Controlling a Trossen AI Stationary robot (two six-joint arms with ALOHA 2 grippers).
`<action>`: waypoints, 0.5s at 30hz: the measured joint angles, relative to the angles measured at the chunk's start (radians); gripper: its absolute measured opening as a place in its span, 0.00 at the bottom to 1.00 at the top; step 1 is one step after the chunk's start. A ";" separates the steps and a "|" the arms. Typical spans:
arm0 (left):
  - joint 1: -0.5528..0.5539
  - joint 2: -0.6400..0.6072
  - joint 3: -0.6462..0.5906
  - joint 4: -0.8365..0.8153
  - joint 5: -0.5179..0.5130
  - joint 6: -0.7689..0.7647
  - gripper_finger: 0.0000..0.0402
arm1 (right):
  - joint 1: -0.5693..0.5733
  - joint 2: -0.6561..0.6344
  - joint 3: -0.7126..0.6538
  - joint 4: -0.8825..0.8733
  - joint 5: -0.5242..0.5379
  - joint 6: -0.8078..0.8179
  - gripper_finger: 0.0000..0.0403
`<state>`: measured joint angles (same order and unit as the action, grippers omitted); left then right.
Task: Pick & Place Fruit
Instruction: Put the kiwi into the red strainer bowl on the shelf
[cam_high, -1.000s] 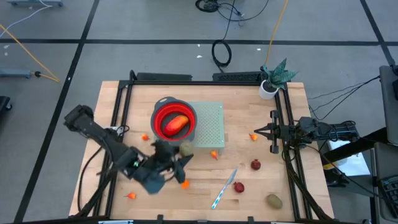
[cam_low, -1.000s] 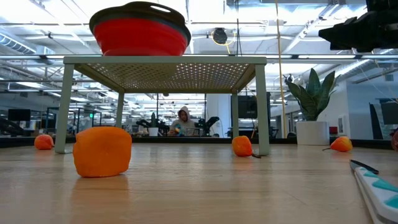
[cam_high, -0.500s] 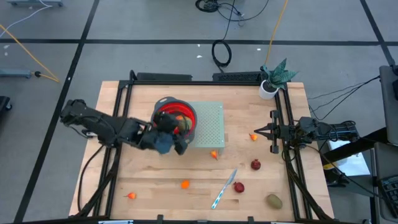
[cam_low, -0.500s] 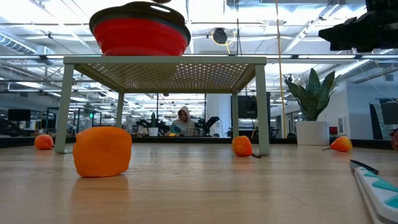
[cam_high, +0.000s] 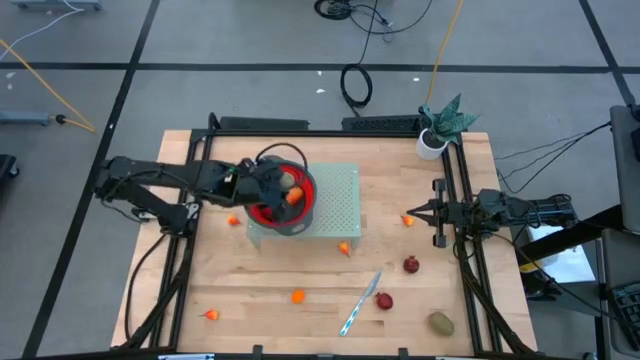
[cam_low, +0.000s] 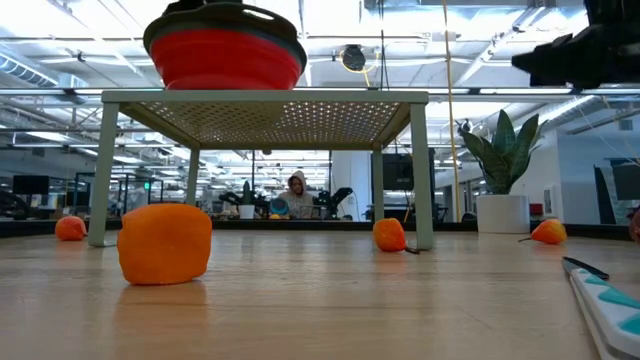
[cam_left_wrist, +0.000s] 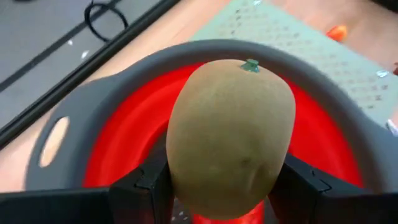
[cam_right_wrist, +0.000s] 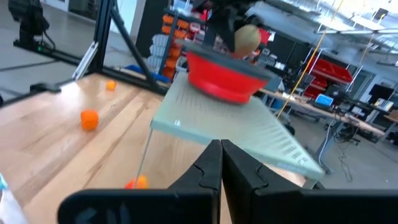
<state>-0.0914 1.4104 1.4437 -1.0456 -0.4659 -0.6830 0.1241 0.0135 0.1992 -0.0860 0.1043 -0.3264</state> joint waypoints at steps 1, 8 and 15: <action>0.014 -0.002 0.000 -0.013 0.017 0.001 0.49 | 0.000 0.000 -0.009 -0.001 0.000 0.000 0.00; 0.087 -0.001 0.000 -0.095 0.122 0.044 0.49 | 0.000 0.001 -0.073 0.014 -0.001 0.000 0.00; 0.141 0.000 0.032 -0.158 0.185 0.073 0.49 | 0.000 0.001 -0.082 0.076 0.000 -0.001 0.00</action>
<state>0.0494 1.4103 1.4754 -1.2032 -0.2808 -0.6101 0.1240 0.0142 0.1173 -0.0103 0.1040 -0.3275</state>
